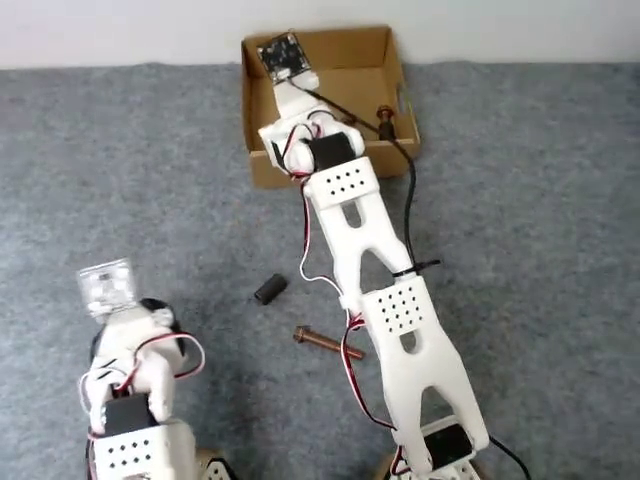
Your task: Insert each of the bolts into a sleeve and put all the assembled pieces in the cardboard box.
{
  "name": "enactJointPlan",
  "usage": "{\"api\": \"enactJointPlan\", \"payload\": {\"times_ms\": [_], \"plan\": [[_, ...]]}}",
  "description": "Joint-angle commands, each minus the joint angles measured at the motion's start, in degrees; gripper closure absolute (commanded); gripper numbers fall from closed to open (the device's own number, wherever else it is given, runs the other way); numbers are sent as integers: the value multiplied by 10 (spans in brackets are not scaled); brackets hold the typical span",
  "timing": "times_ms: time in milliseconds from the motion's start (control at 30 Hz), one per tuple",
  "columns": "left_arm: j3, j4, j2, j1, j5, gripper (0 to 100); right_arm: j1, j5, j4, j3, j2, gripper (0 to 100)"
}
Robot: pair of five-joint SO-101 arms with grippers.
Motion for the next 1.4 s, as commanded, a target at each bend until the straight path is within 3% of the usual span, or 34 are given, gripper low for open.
{"api": "enactJointPlan", "payload": {"times_ms": [0, 167, 500, 667, 800, 967, 1167, 1367], "plan": [[-2, -14, -4, -25, 24, 995, -4, 3, 72, -79, -9, 990], [-2, -14, -4, -25, 24, 995, -5, -6, 162, -80, -41, 990], [-2, -14, -4, -25, 25, 995, -34, -125, 342, -76, -98, 990], [-2, -14, -4, -25, 25, 995, -43, -157, 344, -62, -126, 987], [-2, -14, -4, -25, 25, 995, -53, -186, 345, 41, -191, 987], [-2, -15, -4, -25, 25, 995, -54, -247, 343, 273, -316, 987], [-2, -15, -4, -25, 25, 995, -100, -317, 342, 473, -406, 983], [-2, -15, -4, -25, 25, 995, -180, -345, 328, 519, -400, 824]]}}
